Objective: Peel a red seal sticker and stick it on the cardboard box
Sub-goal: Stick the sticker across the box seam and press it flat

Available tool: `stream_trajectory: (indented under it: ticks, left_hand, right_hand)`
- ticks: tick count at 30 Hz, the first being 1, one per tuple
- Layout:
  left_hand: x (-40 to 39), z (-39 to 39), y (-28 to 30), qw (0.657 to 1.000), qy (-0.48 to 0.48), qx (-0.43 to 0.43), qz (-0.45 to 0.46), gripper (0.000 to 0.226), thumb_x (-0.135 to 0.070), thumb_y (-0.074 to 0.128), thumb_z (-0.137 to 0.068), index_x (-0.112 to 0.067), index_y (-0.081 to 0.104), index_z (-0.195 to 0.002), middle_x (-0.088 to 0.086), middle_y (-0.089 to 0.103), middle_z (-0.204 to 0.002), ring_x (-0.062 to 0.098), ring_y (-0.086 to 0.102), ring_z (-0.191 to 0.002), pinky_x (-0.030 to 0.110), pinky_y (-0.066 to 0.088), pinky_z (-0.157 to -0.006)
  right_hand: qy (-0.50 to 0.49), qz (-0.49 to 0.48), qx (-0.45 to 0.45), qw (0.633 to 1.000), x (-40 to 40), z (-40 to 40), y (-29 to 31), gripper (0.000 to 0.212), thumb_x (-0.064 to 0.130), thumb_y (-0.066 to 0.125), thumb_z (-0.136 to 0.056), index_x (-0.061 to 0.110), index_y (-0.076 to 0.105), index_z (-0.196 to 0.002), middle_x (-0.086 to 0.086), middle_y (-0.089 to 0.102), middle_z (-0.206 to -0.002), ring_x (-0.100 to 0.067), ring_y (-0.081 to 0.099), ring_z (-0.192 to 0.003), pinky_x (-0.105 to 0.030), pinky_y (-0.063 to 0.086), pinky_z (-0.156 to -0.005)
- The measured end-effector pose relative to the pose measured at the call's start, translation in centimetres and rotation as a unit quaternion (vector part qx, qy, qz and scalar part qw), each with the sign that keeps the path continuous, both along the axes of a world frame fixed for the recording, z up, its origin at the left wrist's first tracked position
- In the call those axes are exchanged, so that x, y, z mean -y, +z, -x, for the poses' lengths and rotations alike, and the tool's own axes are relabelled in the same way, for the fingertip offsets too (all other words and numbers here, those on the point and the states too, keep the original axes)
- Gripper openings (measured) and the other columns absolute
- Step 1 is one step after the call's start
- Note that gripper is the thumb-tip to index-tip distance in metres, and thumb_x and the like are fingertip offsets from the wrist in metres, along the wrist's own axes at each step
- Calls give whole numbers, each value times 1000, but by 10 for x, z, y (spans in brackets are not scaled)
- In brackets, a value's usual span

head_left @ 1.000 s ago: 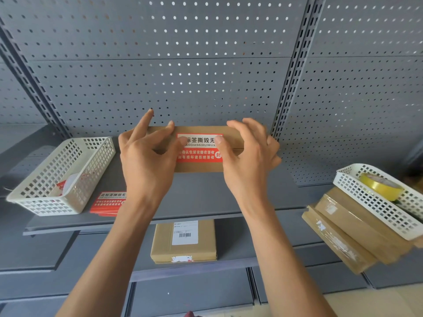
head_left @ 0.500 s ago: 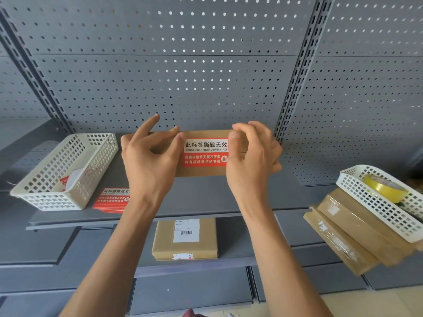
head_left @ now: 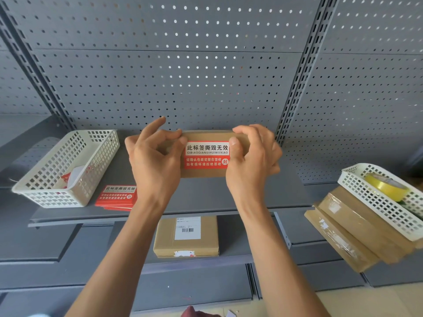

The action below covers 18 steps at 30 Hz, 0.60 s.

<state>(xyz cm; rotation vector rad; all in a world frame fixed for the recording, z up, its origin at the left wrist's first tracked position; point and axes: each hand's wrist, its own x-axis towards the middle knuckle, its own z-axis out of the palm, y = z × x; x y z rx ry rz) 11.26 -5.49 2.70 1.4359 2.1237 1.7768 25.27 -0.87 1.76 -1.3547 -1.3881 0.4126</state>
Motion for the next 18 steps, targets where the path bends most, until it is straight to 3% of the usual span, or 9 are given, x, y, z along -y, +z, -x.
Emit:
stream_trajectory:
  ticks: [4,7,9,11,13,18]
  left_hand:
    - [1,2,0,1000,-8,-8,-2,14,-22,71,-90,-28,78,-100,-11,62,-136,17,38,-117,-7,15,-88]
    - [3,5,0,999,-17,-30,6,23,-31,73,-88,-30,77,-110,-14,59,-140,19,40,-119,-4,19,-92]
    - [4,10,-1,998,-29,-57,16,33,-38,75,-86,-33,74,-118,-17,54,-144,21,39,-122,7,25,-101]
    - [5,16,-2,996,-46,-69,21,38,-41,75,-85,-37,70,-123,-18,49,-149,22,37,-124,31,33,-111]
    - [6,23,-2,994,-61,-83,24,41,-42,75,-85,-39,68,-126,-18,45,-153,23,36,-125,49,35,-111]
    - [6,39,3,985,-98,-130,58,54,-45,68,-84,-40,58,-137,-16,35,-160,30,33,-128,53,33,-112]
  right_hand:
    - [-1,2,-1,1000,1,2,2,18,25,59,-93,36,65,-106,18,48,-134,-21,31,-135,-55,31,-102]
    - [12,-10,14,1000,3,0,4,21,30,60,-92,36,64,-112,16,47,-138,-23,32,-136,-52,31,-100]
    - [35,-10,35,999,3,-2,6,27,31,64,-91,36,63,-117,14,45,-142,-24,31,-137,-48,30,-97]
    - [64,1,63,996,3,-6,7,34,28,66,-91,37,62,-123,13,42,-146,-25,29,-139,-44,26,-96]
    - [91,12,93,991,4,-8,8,42,24,67,-91,38,58,-130,13,37,-150,-25,27,-140,-41,23,-99]
    - [114,29,163,980,6,-10,15,62,15,70,-89,39,48,-142,13,26,-159,-24,22,-141,-37,16,-98]
